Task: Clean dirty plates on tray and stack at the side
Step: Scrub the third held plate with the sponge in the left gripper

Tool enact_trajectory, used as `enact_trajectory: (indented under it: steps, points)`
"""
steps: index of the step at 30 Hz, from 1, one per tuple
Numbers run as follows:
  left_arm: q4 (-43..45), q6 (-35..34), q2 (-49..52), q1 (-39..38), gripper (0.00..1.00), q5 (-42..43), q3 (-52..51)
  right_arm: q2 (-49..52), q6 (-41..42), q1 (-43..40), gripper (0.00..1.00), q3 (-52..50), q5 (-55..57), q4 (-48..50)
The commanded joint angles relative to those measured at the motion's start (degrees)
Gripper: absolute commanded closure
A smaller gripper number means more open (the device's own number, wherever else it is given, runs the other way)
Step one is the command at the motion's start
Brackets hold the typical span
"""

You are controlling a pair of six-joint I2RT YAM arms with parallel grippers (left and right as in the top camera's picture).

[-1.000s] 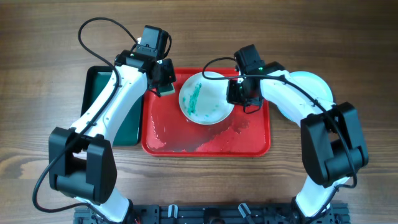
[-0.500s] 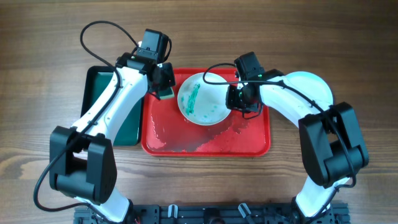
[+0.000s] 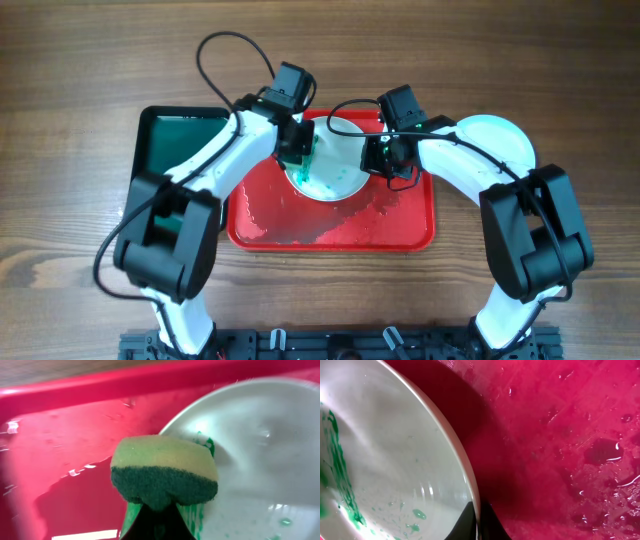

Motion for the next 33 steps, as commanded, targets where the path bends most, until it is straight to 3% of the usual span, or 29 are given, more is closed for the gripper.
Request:
enact_trajectory:
  steps: [1,6,12,14,22,23,26,31,33]
  points:
    - [0.2,3.6,4.8,0.2,0.96,0.6,-0.4,0.7,-2.4,0.2,0.96,-1.7,-2.1,-1.1]
    - [-1.4,4.2,6.4,0.1,0.96,8.8,-0.4,0.7,-5.6,0.2,0.96,-1.7,-4.6,-2.0]
    - [-1.9,4.9,6.4,-1.4,0.96,27.9,-0.3,0.7,-6.8,0.2,0.96,-1.7,-5.4,-2.0]
    - [-1.0,4.9,6.4,-1.6,0.96,29.5,-0.3,0.7,-6.7,0.2,0.96,-1.7,-5.6,-2.0]
    - [14.3,-9.0,6.5,-0.1,0.96,3.8,-0.3,0.7,-6.6,0.2,0.95,-1.7,-5.6,-2.0]
    - [16.1,-12.7,6.5,-0.1,0.96,-3.1,-0.3,0.7,-6.6,0.2,0.96,-1.7,-5.6,-1.9]
    - [11.6,-19.8,6.5,-0.1,0.96,-8.2,-0.3,0.7,-6.6,0.2,0.96,-1.7,-5.1,-1.7]
    - [-5.6,-28.2,6.5,-0.1,0.96,-13.3,-0.3,0.7,-6.6,0.2,0.96,-1.7,-5.1,-1.4]
    - [-9.4,-28.1,6.5,-0.1,0.96,-13.0,-0.3,0.7,-6.3,0.2,0.96,-1.7,-5.2,-1.2]
